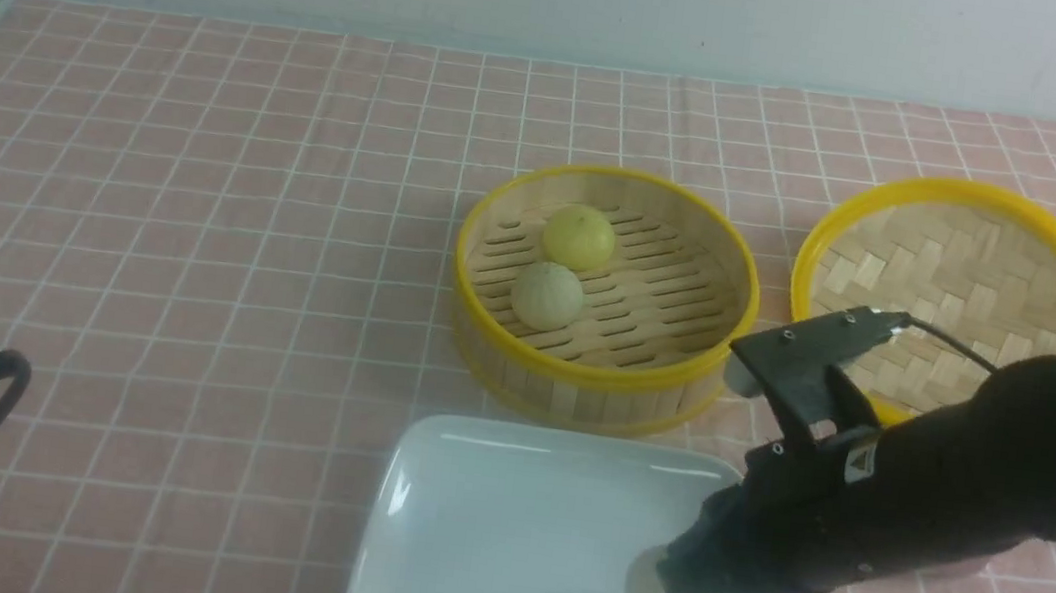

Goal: Put the steamed buns into the plate on the pink tablecloth.
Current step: 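Move the steamed bun from the bamboo steamer onto the white plate with the right gripper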

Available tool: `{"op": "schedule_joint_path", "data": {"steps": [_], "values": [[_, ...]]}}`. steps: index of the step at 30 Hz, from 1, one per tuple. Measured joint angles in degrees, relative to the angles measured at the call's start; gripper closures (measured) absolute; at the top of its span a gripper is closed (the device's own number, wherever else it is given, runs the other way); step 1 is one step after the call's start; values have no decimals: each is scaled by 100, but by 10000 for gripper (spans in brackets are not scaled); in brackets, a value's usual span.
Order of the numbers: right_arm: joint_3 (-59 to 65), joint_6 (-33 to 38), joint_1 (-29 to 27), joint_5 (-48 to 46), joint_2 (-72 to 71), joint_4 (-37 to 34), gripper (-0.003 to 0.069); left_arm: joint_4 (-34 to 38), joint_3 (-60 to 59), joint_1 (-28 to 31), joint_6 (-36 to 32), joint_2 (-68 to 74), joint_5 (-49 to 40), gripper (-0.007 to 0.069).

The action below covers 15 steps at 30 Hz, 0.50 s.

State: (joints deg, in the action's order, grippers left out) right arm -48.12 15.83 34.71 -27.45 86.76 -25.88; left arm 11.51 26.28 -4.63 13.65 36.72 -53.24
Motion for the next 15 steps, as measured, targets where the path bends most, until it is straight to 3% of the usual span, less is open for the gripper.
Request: {"op": "schedule_joint_path", "data": {"steps": [5, 9, 10, 12, 15], "values": [[5, -17, 78, 282, 143, -34, 566, 0, 0, 0, 0, 0, 11, 556], [11, -31, 78, 261, 179, -48, 410, 0, 0, 0, 0, 0, 13, 552], [4, -31, 78, 254, 179, -48, 400, 0, 0, 0, 0, 0, 13, 552], [-103, -15, 78, -14, 88, 2, 295, 0, 0, 0, 0, 0, 13, 549], [-432, -39, 72, -643, -329, 413, 242, 0, 0, 0, 0, 0, 25, 547]]}}
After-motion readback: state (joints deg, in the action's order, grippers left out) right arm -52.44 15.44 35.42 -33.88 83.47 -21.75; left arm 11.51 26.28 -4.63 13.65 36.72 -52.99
